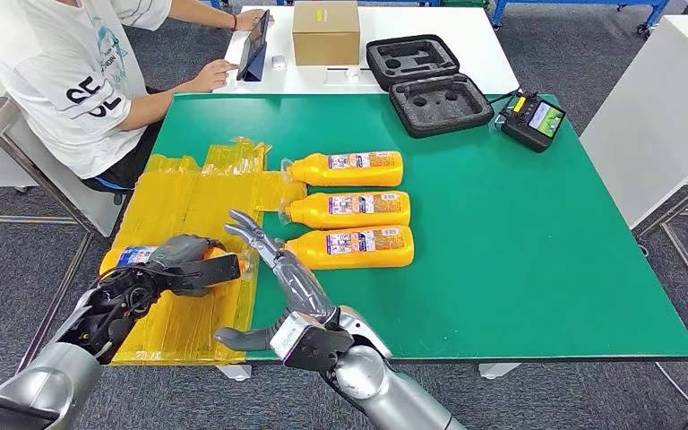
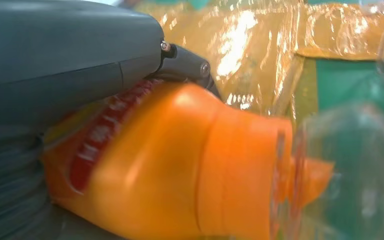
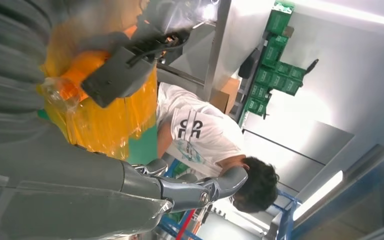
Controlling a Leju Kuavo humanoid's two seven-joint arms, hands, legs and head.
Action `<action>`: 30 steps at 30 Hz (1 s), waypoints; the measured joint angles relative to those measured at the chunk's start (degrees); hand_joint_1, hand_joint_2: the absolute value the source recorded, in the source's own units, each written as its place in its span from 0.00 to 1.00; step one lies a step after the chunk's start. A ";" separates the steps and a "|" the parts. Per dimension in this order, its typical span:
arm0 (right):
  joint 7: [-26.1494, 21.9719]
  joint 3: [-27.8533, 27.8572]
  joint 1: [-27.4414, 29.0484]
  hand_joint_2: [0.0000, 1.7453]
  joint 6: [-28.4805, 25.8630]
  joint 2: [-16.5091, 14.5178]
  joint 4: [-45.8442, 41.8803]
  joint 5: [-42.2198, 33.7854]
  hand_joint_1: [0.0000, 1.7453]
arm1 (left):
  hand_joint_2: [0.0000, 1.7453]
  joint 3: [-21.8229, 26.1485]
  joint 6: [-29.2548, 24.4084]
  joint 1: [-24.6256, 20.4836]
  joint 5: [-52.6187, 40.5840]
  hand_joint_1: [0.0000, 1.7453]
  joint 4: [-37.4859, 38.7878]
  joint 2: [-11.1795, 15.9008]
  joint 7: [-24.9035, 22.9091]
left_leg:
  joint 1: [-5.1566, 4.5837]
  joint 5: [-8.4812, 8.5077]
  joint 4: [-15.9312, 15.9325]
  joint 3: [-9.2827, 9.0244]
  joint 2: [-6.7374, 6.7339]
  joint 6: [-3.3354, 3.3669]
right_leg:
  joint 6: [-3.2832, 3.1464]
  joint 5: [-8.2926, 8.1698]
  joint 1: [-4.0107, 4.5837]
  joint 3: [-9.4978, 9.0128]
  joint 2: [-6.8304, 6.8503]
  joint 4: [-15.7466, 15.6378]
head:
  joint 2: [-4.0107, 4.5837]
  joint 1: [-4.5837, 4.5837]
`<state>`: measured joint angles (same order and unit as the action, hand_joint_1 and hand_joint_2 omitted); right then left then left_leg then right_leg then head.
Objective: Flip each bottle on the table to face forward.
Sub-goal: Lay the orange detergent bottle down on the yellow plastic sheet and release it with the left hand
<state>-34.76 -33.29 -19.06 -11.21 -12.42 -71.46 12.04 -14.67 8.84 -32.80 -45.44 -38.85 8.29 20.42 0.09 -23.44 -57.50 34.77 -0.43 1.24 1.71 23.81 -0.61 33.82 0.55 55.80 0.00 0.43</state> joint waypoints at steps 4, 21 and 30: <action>0.15 -0.48 -0.02 1.00 0.27 -0.21 0.69 -0.20 0.00 | 0.00 0.83 4.85 0.48 5.69 0.00 -0.14 0.65 1.19 | 0.00 -0.05 0.04 -0.21 -0.01 -0.06 | -0.06 0.05 0.00 -0.22 -0.04 0.00 | 0.00 0.01; 1.83 -0.74 -0.51 1.00 -0.57 -0.83 3.75 1.26 0.00 | 0.00 11.13 16.01 2.90 39.44 0.00 -0.47 -0.97 -1.33 | -0.02 -0.18 0.11 -0.99 0.32 -0.06 | -0.08 0.36 -0.04 -0.99 0.12 -0.02 | 0.00 0.00; 2.10 -0.74 -0.66 1.00 -0.96 -1.39 5.80 2.37 0.00 | 0.00 15.55 -11.63 6.37 44.64 0.00 -4.36 -4.26 7.93 | -0.01 -0.16 0.08 -0.64 0.18 -0.07 | -0.10 0.28 -0.02 -0.59 0.09 -0.02 | 0.00 -0.01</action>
<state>-32.67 -34.03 -19.72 -12.17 -13.81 -65.65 14.40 0.89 -2.79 -26.44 -0.80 -43.21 4.03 28.35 0.08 -23.60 -57.42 34.13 -0.24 1.17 1.60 24.09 -0.63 33.23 0.64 55.78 0.00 0.42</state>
